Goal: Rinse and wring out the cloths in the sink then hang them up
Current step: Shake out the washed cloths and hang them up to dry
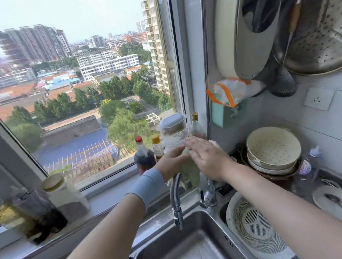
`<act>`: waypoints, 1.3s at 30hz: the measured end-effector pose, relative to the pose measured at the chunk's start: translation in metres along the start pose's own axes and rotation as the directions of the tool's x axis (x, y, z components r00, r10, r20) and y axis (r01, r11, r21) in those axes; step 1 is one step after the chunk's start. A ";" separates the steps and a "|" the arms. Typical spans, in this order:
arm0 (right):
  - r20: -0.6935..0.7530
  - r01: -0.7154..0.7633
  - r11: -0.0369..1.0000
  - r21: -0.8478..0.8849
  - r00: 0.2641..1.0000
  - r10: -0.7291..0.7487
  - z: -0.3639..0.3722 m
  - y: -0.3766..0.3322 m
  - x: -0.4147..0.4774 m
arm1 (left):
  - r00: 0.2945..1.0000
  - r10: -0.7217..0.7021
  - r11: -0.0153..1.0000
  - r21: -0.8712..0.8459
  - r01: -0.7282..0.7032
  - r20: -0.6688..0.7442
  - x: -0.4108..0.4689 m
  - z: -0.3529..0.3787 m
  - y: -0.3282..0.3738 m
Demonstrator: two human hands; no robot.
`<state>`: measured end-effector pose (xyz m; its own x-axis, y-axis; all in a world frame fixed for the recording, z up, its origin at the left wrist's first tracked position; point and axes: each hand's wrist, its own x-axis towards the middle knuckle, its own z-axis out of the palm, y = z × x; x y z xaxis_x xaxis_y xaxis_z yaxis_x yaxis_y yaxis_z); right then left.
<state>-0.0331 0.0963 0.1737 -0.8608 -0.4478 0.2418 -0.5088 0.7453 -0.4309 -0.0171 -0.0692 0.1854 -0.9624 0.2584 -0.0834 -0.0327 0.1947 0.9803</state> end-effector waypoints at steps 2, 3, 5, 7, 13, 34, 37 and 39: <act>-0.003 -0.041 0.998 -0.043 0.999 0.041 -0.006 0.014 -0.002 | 0.999 -0.014 0.996 0.083 0.017 -0.032 0.004 -0.001 0.002; -0.011 -0.051 0.996 -0.069 0.999 0.051 -0.008 0.018 -0.002 | 0.995 0.010 0.973 0.231 0.014 -0.099 0.007 0.000 0.002; -0.043 -0.067 0.981 -0.183 0.997 0.060 -0.011 0.018 0.003 | 0.965 0.136 0.829 0.559 0.014 -0.226 0.009 0.002 0.004; -0.039 -0.062 0.971 -0.231 0.998 0.054 -0.013 0.012 0.009 | 0.947 0.219 0.754 0.657 -0.012 -0.234 0.007 0.003 0.007; 0.070 -0.075 0.973 -0.220 0.993 0.093 -0.013 0.018 0.005 | 0.973 0.230 0.733 0.652 -0.195 0.033 0.003 0.013 0.018; 0.483 -0.069 0.973 0.221 0.874 -0.048 0.171 -0.182 0.008 | 0.834 -0.328 0.669 0.514 0.536 -0.444 -0.181 -0.168 -0.152; 0.586 -0.115 0.979 0.168 0.810 -0.005 0.227 -0.197 0.005 | 0.811 -0.379 0.622 0.526 0.579 -0.445 -0.203 -0.193 -0.191; 0.620 -0.141 0.981 0.135 0.784 0.027 0.261 -0.205 0.007 | 0.802 -0.394 0.594 0.541 0.595 -0.448 -0.210 -0.207 -0.214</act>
<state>0.0688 -0.1887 0.0369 -0.6808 -0.6372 -0.3612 -0.3762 0.7273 -0.5739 0.1361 -0.3611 0.0306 -0.8801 -0.2935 -0.3733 -0.4457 0.7817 0.4362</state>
